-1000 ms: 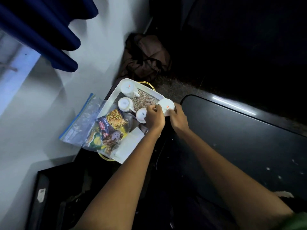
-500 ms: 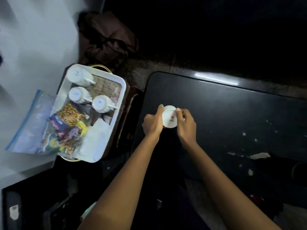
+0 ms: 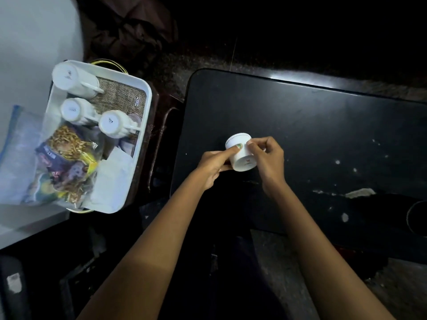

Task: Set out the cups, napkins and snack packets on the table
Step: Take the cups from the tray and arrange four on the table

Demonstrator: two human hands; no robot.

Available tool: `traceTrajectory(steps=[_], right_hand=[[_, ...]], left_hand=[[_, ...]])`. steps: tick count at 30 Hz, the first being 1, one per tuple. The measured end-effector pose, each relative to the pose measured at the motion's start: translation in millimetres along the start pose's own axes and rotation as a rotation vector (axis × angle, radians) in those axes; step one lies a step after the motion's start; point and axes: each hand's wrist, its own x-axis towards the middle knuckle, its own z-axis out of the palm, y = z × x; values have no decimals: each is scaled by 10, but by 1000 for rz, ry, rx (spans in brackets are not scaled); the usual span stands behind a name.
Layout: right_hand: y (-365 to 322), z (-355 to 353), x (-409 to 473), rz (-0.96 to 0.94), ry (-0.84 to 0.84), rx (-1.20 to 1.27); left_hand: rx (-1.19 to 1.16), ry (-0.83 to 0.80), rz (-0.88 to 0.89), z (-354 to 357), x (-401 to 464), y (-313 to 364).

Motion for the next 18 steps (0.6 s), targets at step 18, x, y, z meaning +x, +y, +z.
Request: traceTrajectory(steps=[18], right_hand=[[171,-135,23,80,29,10]], left_hand=[[203,154,400,214,28,-253]])
